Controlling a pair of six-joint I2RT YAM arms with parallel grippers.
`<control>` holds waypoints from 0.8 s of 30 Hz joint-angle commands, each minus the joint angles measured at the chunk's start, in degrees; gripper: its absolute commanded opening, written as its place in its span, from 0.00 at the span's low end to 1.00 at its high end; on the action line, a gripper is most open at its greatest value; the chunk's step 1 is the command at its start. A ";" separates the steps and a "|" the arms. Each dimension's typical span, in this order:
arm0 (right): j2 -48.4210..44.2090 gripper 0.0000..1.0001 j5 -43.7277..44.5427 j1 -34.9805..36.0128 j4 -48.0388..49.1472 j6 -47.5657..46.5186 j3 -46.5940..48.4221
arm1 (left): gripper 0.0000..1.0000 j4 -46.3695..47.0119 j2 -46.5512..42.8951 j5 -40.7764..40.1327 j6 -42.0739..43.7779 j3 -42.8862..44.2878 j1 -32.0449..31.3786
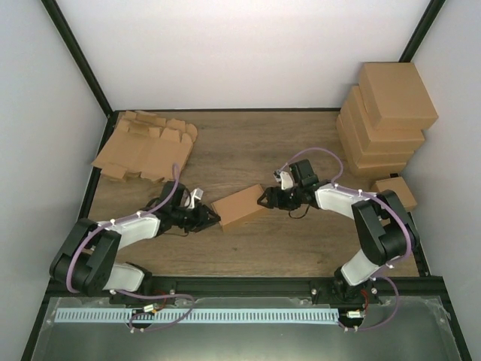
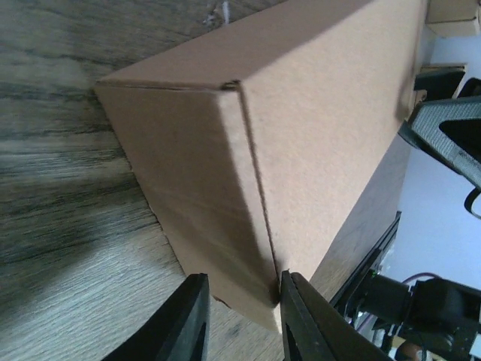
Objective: Fold the paper box
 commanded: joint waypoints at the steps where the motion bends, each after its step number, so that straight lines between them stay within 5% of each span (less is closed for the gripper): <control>1: 0.81 0.67 -2.97 -0.24 1.47 -1.20 2.59 | 0.27 1.92 1.30 0.16 1.29 0.61 0.03; 9: -1.55 0.69 -1.90 -1.06 -0.04 -2.14 1.95 | 0.04 0.29 1.34 -0.65 2.40 -1.03 1.05; 17: -5.36 0.89 -11.40 -5.91 -0.71 -1.96 0.42 | 0.04 -3.41 -1.76 -2.50 3.71 -4.23 2.55; 24: -7.03 0.90 -20.69 -5.92 2.33 2.05 -4.65 | 0.04 -3.54 -0.97 -2.37 5.02 -4.93 2.64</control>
